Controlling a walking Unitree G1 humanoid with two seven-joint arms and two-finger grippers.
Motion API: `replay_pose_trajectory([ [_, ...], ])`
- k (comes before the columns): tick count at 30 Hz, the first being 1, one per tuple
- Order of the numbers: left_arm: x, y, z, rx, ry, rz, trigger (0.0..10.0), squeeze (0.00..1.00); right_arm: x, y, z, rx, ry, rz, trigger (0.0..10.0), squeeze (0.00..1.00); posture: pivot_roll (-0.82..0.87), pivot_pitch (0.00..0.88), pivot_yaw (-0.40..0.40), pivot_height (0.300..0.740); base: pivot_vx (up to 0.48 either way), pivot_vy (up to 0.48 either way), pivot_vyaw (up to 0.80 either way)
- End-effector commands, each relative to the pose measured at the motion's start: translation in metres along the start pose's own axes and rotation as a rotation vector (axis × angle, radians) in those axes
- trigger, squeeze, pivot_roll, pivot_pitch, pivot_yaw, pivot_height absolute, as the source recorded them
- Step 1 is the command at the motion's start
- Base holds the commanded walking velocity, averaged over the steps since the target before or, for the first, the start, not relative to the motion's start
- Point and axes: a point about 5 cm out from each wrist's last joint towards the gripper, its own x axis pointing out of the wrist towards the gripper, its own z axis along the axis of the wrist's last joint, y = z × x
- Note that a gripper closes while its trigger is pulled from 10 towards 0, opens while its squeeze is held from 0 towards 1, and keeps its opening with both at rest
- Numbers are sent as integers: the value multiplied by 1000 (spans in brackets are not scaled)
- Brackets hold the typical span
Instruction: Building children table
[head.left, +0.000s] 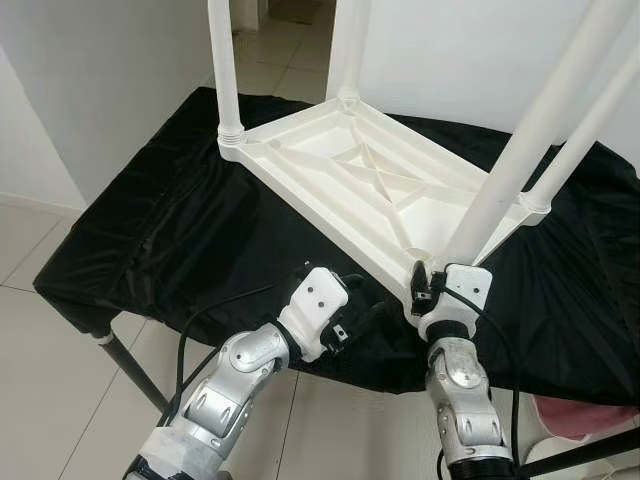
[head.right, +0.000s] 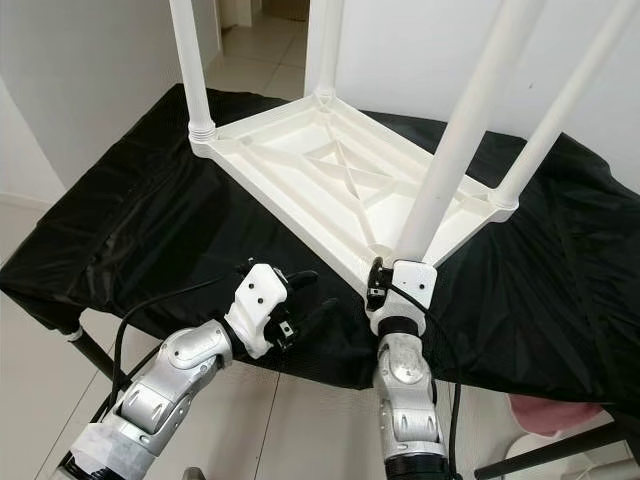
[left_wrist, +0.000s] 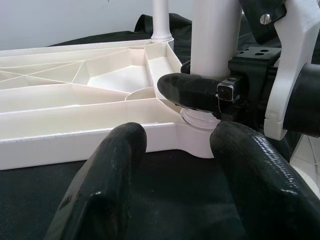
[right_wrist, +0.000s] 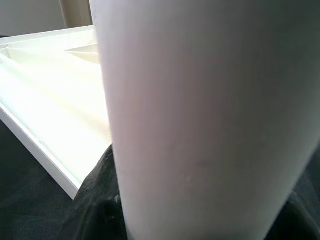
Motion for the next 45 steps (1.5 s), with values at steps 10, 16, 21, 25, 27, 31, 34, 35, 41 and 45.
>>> replay_pose_trajectory([
  [10, 0, -3, 0, 9, 6, -44, 10000, 0, -4, 3, -5, -41, 47, -38, 10000, 0, 22, 28, -64, 740, 0, 0, 0],
  [16, 1, -3, 0, 10, 5, -40, 10000, 0, -2, 1, 1, -8, 12, -6, 10000, 1000, 24, 28, -67, 740, 0, 0, 0],
  [21, 0, -3, 0, 14, 3, -34, 10000, 0, -2, -7, 4, -10, -17, 89, 10000, 1000, 24, 32, -70, 740, 0, 0, 0],
  [25, 0, -2, 1, 14, 2, -31, 10000, 0, -2, -15, 7, -37, -51, 177, 10000, 1000, 25, 34, -70, 740, 0, 0, 0],
  [27, -1, -1, 1, 13, 3, -30, 10000, 0, -1, -20, 8, -44, -61, 231, 10000, 467, 25, 36, -69, 740, 0, 0, 0],
  [31, -2, -1, 1, 14, 4, -29, 10000, 0, 1, -26, 10, -57, -80, 300, 10000, 0, 24, 38, -67, 740, 0, 0, 0],
  [34, -2, 0, 1, 15, 5, -27, 10000, 0, 3, -29, 11, -68, -91, 372, 10000, 0, 21, 40, -62, 740, 0, 0, 0],
  [35, -2, 1, 1, 16, 5, -26, 10000, 0, 5, -31, 11, -75, -91, 398, 10000, 0, 21, 40, -61, 740, 0, 0, 0],
  [41, -1, 2, 1, 17, 6, -22, 10000, 0, 15, -36, 9, -62, -64, 529, 10000, 0, 21, 43, -61, 740, 0, 0, 0],
  [45, 0, 2, 2, 17, 3, -21, 10000, 0, 22, -32, 6, -41, -37, 607, 10000, 0, 24, 46, -59, 740, 0, 0, 0],
])
